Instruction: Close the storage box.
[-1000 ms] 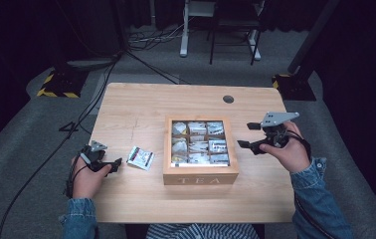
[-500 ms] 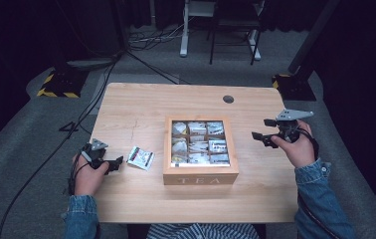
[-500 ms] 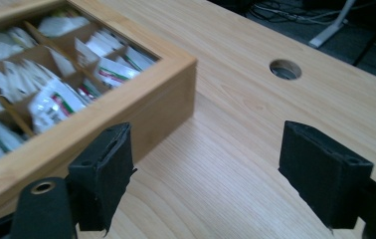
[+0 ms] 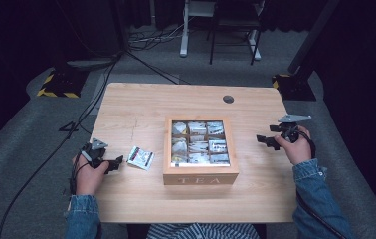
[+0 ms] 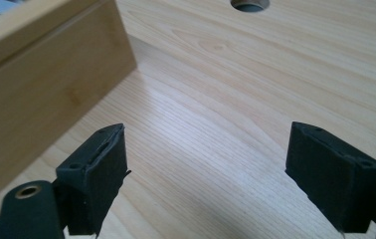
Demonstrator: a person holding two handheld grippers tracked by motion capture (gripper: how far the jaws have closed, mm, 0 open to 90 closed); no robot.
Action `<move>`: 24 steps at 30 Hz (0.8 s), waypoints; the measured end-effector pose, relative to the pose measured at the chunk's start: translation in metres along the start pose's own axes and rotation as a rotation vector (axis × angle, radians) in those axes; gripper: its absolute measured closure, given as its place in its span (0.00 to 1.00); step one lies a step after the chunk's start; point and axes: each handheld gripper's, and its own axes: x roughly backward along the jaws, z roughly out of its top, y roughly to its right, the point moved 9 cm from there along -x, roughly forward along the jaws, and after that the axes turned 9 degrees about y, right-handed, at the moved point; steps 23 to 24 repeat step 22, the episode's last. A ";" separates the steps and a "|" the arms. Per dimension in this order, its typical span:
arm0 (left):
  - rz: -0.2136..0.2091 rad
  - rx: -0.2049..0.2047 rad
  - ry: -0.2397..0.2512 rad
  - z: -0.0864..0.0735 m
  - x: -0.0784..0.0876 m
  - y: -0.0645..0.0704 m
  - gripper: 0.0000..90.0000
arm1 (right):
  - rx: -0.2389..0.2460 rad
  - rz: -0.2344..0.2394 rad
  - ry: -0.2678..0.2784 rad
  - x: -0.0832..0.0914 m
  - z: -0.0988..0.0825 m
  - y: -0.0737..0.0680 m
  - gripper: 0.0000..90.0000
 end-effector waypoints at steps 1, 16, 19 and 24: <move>0.000 0.000 -0.001 0.000 0.000 0.000 0.17 | -0.005 -0.009 0.000 -0.002 -0.003 0.002 0.19; 0.004 0.004 -0.006 0.002 -0.003 0.000 0.15 | 0.031 -0.031 -0.069 -0.027 -0.039 0.009 0.20; 0.004 0.004 -0.006 0.002 -0.003 0.000 0.15 | 0.054 -0.033 -0.096 -0.031 -0.046 0.009 0.17; 0.005 0.007 -0.006 0.002 -0.003 0.000 0.15 | 0.038 -0.047 -0.059 -0.035 -0.046 0.010 0.14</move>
